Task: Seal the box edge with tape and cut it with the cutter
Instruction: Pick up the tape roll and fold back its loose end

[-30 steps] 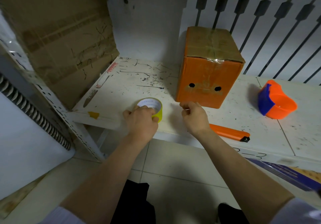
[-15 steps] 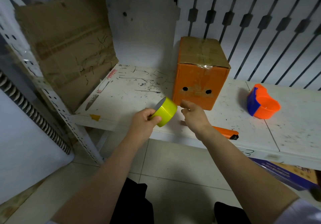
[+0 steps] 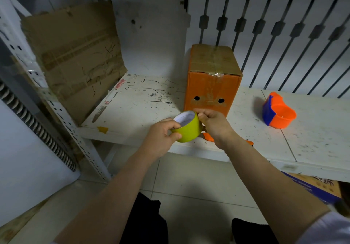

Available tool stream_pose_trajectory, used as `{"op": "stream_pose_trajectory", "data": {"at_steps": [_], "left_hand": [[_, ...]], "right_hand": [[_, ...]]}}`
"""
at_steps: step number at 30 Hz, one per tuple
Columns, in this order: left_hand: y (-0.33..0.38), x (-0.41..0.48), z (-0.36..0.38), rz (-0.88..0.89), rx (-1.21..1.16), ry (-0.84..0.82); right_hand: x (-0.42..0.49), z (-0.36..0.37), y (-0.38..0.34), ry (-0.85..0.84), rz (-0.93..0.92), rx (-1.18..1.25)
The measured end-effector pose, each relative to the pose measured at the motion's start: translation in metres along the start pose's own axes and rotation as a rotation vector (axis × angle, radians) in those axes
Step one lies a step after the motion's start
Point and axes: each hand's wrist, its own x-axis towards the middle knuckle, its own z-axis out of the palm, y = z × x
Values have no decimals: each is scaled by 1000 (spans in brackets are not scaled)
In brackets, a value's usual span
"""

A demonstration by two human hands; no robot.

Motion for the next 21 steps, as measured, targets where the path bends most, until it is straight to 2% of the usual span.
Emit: {"op": "stream_pose_trajectory", "data": {"at_steps": [11,21], "left_hand": [[3,-3,1,-15,-17,-16],[8,-7,8,-42,-18,11]], "right_hand": [[4,-9,4,98,-51,52],[2,-5,4,108,-204,-210]]}}
